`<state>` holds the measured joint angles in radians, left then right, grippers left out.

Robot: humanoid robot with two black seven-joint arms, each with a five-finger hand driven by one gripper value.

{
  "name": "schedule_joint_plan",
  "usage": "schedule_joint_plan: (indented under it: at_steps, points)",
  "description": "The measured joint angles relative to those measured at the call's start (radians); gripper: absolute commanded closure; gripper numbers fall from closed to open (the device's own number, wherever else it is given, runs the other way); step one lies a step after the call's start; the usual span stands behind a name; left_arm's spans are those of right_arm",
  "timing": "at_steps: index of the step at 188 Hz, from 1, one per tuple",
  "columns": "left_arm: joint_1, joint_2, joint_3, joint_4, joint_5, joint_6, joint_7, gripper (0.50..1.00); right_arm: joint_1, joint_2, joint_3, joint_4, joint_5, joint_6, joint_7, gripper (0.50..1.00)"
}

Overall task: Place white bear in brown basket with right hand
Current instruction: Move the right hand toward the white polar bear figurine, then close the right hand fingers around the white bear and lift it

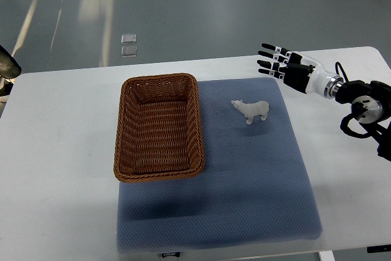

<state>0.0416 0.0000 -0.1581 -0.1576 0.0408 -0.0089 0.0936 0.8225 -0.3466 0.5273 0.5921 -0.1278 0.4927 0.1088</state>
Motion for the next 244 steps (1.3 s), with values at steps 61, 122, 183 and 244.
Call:
schedule_joint_plan:
  at_steps: [61, 122, 183, 244]
  points:
    - [0.000, 0.000, 0.000, 0.001, 0.000, 0.000, 0.000, 0.500, 0.061, -0.004, -0.007, 0.005, -0.465, 0.047, 0.140, 0.574]
    - [0.000, 0.000, 0.000, 0.001, 0.001, -0.001, 0.000, 0.500, 0.101, -0.018, -0.013, 0.060, -1.100, 0.051, 0.279, 0.574]
    - [0.000, 0.000, 0.000, 0.001, 0.001, -0.001, 0.000, 0.500, 0.149, -0.013, -0.082, 0.089, -1.296, -0.011, 0.285, 0.579]
    - [0.000, 0.000, 0.000, 0.001, 0.001, 0.000, 0.000, 0.500, 0.176, 0.005, -0.264, 0.081, -1.305, -0.151, 0.287, 0.589]
